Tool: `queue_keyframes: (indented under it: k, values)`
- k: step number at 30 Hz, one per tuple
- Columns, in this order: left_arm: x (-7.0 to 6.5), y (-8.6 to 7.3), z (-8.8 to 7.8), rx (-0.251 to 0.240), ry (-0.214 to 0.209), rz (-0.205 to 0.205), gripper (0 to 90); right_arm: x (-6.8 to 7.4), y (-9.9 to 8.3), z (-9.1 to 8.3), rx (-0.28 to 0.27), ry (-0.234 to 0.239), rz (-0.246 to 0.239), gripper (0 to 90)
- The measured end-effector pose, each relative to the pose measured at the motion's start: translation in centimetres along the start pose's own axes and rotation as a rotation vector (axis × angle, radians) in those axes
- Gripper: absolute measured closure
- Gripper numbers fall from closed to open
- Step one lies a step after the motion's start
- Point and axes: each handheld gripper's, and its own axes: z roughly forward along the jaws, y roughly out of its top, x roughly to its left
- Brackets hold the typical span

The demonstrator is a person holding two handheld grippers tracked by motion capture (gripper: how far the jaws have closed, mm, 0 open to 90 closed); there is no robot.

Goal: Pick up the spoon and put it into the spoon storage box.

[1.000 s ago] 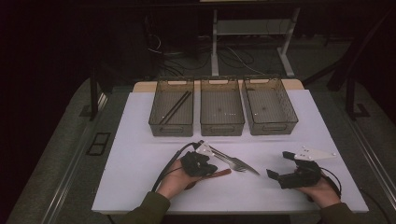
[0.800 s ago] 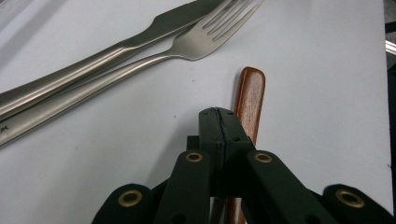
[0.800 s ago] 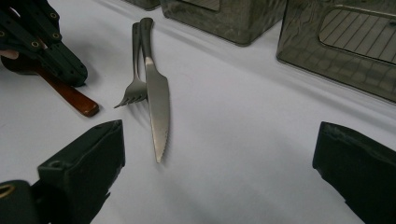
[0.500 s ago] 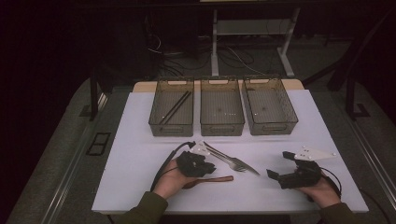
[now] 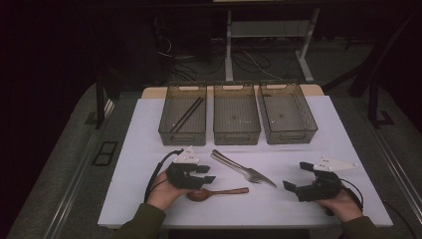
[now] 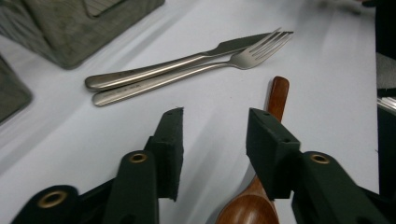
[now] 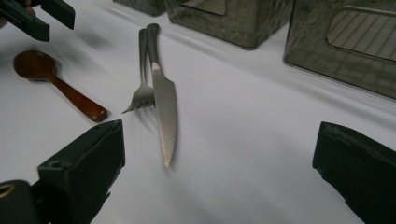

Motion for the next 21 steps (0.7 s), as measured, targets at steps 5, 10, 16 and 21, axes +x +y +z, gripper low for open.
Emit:
queue_keyframes:
  k: [5, 10, 16, 21]
  values:
    - [0.0, -1.0, -1.0, -0.015, -0.006, -0.003, 45.5, 0.1, -0.1, 0.5, 0.012, 0.029, 0.002, 1.7]
    - [-0.3, -2.0, -1.8, -0.029, 0.002, -0.013, 40.3, 0.1, -0.1, 0.8, 0.023, 0.036, -0.016, 1.7]
    - [-0.7, -3.0, -2.4, -0.018, 0.009, -0.015, 38.5, 0.0, 0.0, 1.0, 0.022, 0.032, -0.025, 1.7]
    - [-0.8, -3.3, -1.9, 0.010, -0.010, -0.016, 38.3, 0.1, 0.0, 1.0, 0.023, 0.024, -0.024, 1.7]
